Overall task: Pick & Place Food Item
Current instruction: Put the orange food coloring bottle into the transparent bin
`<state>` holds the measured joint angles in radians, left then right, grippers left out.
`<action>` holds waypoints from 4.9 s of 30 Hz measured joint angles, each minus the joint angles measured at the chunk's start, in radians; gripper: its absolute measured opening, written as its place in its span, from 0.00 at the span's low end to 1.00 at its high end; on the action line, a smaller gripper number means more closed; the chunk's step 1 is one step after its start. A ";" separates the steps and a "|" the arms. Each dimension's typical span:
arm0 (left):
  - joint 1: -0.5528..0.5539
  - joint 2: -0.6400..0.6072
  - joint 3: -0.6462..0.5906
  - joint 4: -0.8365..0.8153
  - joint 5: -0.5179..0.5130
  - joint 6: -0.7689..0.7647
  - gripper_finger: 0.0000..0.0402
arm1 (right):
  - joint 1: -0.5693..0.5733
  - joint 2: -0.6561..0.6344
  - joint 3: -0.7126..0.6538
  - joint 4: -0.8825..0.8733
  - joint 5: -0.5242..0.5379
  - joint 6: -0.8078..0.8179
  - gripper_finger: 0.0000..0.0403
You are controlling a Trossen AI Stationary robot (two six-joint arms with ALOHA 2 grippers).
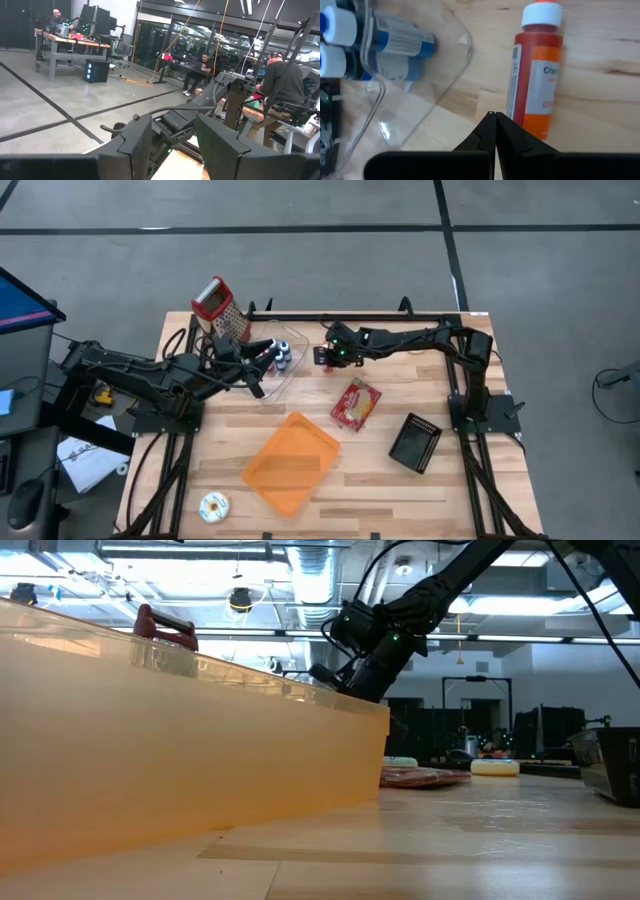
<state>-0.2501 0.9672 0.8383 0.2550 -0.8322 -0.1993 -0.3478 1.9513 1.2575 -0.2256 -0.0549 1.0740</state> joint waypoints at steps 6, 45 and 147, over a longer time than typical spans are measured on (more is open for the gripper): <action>0.000 0.000 0.000 -0.001 0.000 0.000 0.37 | 0.007 -0.014 -0.001 0.000 0.014 -0.007 0.00; -0.008 0.000 0.000 0.008 0.013 -0.021 0.37 | 0.140 0.054 -0.009 -0.077 0.028 0.026 0.00; -0.104 0.002 0.000 0.015 0.011 -0.120 0.37 | 0.095 0.085 0.006 0.166 0.120 0.013 0.00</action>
<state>-0.3542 0.9695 0.8383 0.2700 -0.8216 -0.3198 -0.2532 2.0364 1.2640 -0.0593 0.0656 1.0871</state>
